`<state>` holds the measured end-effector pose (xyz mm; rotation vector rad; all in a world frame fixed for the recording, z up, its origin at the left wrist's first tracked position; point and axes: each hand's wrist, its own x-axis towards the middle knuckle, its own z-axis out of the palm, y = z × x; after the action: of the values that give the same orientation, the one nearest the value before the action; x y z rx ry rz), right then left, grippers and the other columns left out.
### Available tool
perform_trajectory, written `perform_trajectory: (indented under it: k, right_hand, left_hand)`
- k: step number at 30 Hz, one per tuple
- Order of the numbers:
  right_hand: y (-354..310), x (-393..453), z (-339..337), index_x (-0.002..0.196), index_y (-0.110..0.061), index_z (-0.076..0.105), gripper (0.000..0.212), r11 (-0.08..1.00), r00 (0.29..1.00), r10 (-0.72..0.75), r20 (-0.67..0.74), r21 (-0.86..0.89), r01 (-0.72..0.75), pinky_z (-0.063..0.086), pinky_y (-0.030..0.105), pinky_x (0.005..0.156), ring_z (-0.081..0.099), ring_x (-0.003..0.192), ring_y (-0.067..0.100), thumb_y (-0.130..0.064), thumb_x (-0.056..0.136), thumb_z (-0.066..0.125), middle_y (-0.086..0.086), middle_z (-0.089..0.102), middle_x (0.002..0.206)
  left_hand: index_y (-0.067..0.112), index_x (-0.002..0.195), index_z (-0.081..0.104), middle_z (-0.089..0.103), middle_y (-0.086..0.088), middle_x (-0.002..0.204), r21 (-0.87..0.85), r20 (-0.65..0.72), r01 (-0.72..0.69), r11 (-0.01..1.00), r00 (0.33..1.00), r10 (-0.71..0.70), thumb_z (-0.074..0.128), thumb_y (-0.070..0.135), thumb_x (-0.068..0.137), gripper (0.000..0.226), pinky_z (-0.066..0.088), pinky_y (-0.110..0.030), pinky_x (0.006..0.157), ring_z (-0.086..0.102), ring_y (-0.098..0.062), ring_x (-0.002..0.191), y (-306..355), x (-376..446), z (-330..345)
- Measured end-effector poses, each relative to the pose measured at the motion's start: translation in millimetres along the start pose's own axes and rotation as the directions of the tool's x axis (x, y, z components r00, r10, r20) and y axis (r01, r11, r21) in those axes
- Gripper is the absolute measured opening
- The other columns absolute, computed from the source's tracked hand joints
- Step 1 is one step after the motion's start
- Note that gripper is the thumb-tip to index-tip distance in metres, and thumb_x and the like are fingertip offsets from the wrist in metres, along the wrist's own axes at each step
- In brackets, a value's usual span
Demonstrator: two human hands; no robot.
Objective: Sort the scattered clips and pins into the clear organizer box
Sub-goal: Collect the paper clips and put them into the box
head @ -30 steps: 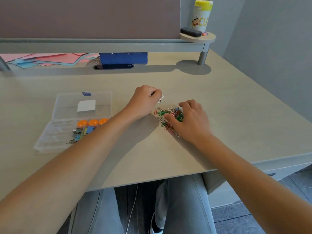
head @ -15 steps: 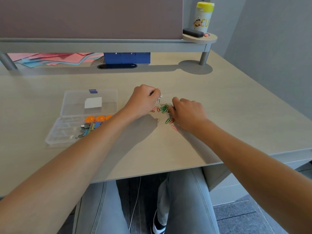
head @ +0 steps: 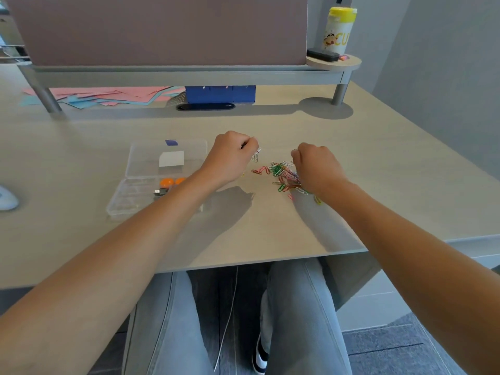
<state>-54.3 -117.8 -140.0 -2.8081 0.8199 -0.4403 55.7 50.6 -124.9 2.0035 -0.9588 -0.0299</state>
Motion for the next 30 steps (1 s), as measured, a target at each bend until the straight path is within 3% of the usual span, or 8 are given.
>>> perform_trajectory:
  k: [4,11,15,20,22,24,27,30]
  right_hand:
    - [-29.4,-18.4,-4.9,0.069,-0.012,0.042,0.03,0.996,0.992,-0.046,0.117,0.075,0.037,0.042,0.037,0.064,0.054,0.085,0.036,-0.006,0.095,0.056,0.01,0.051,0.083]
    - [-77.9,-42.4,14.8,0.088,-0.006,0.06,0.022,0.957,0.985,-0.088,0.149,0.287,0.042,0.049,0.039,0.07,0.059,0.09,0.039,-0.017,0.1,0.045,0.017,0.067,0.096]
    - [-103.3,-56.3,22.9,0.079,-0.013,0.05,0.018,0.965,0.976,-0.146,0.16,0.242,0.105,0.04,0.034,0.064,0.054,0.082,0.035,-0.018,0.097,0.053,0.014,0.062,0.089]
    - [-125.2,-62.8,34.2,0.076,-0.015,0.043,0.023,0.975,0.977,-0.116,0.18,0.206,0.078,0.035,0.034,0.063,0.049,0.077,0.033,-0.017,0.098,0.05,0.014,0.056,0.084]
    - [-131.5,-63.4,35.6,0.079,-0.015,0.043,0.021,0.981,0.978,-0.109,0.177,0.179,0.077,0.034,0.033,0.062,0.048,0.077,0.032,-0.017,0.097,0.053,0.008,0.05,0.077]
    - [-135.9,-63.7,37.1,0.082,-0.014,0.044,0.018,0.983,0.979,-0.119,0.166,0.159,0.093,0.034,0.032,0.06,0.049,0.075,0.032,-0.018,0.095,0.056,0.006,0.047,0.075]
    - [-137.3,-62.7,40.7,0.084,-0.014,0.046,0.015,0.984,0.982,-0.129,0.14,0.14,0.109,0.027,0.032,0.052,0.048,0.074,0.032,-0.017,0.097,0.051,0.007,0.047,0.075]
    - [-136.3,-62.5,42.4,0.083,-0.013,0.045,0.018,0.985,0.982,-0.136,0.13,0.127,0.12,0.028,0.033,0.056,0.047,0.075,0.032,-0.018,0.1,0.046,0.006,0.044,0.072]
  left_hand:
    - [-0.003,0.06,0.038,0.04,-0.013,0.058,0.025,-0.049,0.023,0.999,0.999,-0.021,0.048,0.022,0.101,0.049,0.026,-0.023,0.044,0.032,-0.018,0.053,-9.4,-11.6,-10.6]
    - [0.003,0.056,0.036,0.037,-0.007,0.054,0.055,-0.148,0.083,0.995,0.986,-0.075,0.047,0.021,0.099,0.048,0.026,-0.029,0.05,0.028,-0.011,0.047,-30.6,-37.6,-45.3]
    - [0.0,0.056,0.038,0.041,-0.023,0.059,0.111,-0.209,0.08,0.991,0.976,-0.056,0.047,0.02,0.098,0.047,0.028,-0.031,0.055,0.034,-0.015,0.052,-46.0,-52.6,-72.8]
    - [0.001,0.054,0.04,0.04,-0.025,0.057,0.137,-0.263,0.102,0.985,0.963,-0.063,0.047,0.019,0.097,0.047,0.03,-0.031,0.053,0.035,-0.018,0.055,-71.9,-63.5,-114.1]
    - [-0.004,0.057,0.041,0.038,-0.02,0.052,0.181,-0.279,0.113,0.977,0.959,-0.059,0.047,0.019,0.099,0.049,0.032,-0.031,0.054,0.032,-0.021,0.051,-82.7,-67.1,-129.0]
    - [0.003,0.053,0.035,0.031,-0.01,0.049,0.224,-0.292,0.13,0.966,0.955,-0.061,0.048,0.018,0.099,0.049,0.03,-0.032,0.055,0.028,-0.022,0.052,-94.8,-68.5,-140.1]
    - [0.008,0.05,0.032,0.035,-0.014,0.048,0.293,-0.292,0.169,0.941,0.953,-0.08,0.048,0.016,0.096,0.05,0.029,-0.034,0.055,0.03,-0.023,0.053,-110.7,-68.3,-148.3]
    - [0.011,0.048,0.033,0.034,-0.005,0.044,0.361,-0.24,0.189,0.913,0.965,-0.104,0.047,0.015,0.095,0.05,0.03,-0.031,0.052,0.031,-0.019,0.048,-121.3,-68.3,-148.7]
